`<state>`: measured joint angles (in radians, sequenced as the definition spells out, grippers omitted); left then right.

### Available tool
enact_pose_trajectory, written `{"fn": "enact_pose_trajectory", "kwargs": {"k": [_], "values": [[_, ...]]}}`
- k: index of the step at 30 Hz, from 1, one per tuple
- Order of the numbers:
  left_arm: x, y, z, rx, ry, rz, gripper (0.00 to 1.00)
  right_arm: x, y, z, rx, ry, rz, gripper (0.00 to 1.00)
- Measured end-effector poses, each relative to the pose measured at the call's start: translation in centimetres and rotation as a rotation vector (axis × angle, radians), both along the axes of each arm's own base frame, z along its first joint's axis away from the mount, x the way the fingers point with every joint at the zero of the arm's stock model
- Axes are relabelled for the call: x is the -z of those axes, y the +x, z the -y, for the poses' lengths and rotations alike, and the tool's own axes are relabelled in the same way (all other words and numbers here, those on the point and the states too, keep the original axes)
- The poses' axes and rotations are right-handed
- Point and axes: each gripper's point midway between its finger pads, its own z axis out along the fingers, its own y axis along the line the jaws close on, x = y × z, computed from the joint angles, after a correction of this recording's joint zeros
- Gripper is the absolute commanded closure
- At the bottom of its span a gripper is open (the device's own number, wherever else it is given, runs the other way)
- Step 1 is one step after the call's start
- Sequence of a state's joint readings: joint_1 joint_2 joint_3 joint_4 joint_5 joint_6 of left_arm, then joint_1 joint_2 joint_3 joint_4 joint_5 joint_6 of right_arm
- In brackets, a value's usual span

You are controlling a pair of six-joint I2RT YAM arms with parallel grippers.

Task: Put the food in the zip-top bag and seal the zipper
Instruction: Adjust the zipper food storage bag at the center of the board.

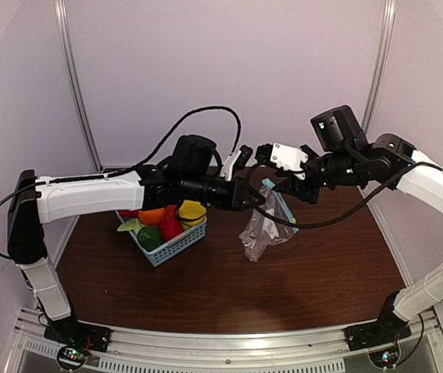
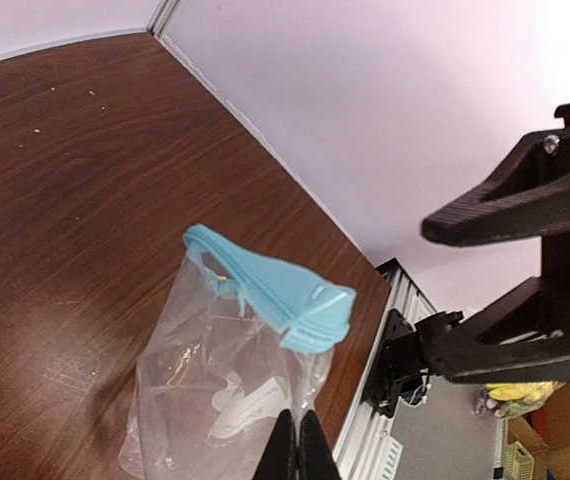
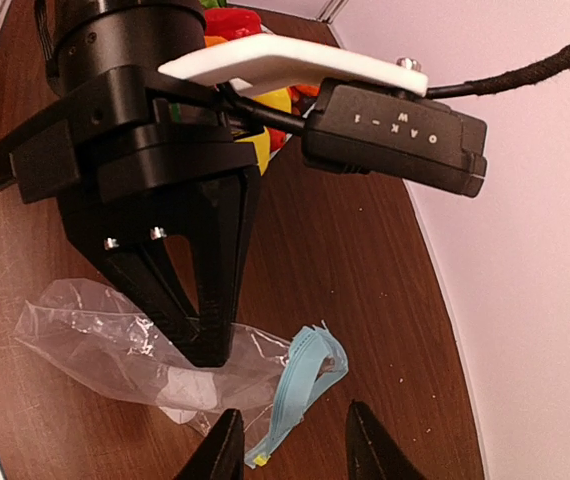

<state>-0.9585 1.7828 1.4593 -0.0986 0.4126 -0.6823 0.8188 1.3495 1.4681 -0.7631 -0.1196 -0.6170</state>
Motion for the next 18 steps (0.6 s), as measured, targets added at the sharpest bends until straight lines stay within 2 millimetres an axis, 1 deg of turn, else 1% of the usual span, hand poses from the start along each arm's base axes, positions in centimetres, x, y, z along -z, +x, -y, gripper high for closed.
{"fn": "enact_pose_trajectory", "kwargs": {"k": [6,9,13,16,17,18], "values": [[-1.9,0.0,0.6,0.006,-0.099,-0.05,1.0,0.0,1.2,0.3,0.07,-0.049,0.082,0.65],[-2.5,-0.1,0.7,0.014,-0.13,-0.068,1.0,0.2,1.7,0.5,0.103,-0.078,0.123,0.68],[-3.0,-0.2,0.8,0.024,-0.155,-0.084,1.0,0.2,2.3,0.8,0.144,-0.106,0.173,0.83],[-3.3,-0.4,0.9,0.034,-0.169,-0.09,1.0,0.0,2.9,1.2,0.18,-0.114,0.203,0.91],[-3.3,-0.4,0.9,0.036,-0.172,-0.092,1.0,0.0,3.1,1.3,0.193,-0.114,0.212,0.97],[-3.4,-0.5,1.0,0.039,-0.175,-0.093,1.0,-0.2,3.3,1.4,0.205,-0.114,0.221,1.0]]}}
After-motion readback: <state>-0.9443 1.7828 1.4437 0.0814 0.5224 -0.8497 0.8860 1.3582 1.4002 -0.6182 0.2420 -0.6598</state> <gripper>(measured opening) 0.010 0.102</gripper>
